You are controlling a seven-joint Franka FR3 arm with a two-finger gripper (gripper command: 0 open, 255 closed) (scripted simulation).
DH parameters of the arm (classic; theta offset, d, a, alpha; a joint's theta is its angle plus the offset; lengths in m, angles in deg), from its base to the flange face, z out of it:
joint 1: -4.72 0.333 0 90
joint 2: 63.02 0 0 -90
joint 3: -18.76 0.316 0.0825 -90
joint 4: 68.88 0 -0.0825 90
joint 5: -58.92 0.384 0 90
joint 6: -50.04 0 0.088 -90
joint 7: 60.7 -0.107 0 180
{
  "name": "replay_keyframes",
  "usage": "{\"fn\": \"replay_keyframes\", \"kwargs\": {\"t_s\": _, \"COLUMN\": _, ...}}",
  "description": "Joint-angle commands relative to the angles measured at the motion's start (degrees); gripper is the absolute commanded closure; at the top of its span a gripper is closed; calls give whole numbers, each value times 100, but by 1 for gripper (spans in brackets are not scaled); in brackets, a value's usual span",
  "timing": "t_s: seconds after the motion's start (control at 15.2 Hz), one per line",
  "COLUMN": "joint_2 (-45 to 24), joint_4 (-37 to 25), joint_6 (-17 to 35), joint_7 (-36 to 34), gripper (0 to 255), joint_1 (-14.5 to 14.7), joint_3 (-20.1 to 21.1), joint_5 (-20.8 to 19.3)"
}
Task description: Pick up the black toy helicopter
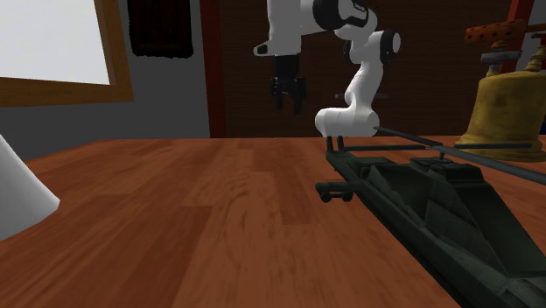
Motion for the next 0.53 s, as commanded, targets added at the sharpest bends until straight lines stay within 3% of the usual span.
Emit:
{"fn": "replay_keyframes", "kwargs": {"t_s": 0.0, "joint_2": 0, "joint_4": 0, "joint_6": 0, "joint_7": 0, "gripper": 0, "joint_1": 0, "joint_3": 0, "joint_5": 0}}
{"fn": "replay_keyframes", "kwargs": {"t_s": 0.46, "joint_2": -666, "joint_4": -329, "joint_6": 517, "joint_7": -1372, "gripper": 0, "joint_1": 186, "joint_3": 825, "joint_5": 666}}
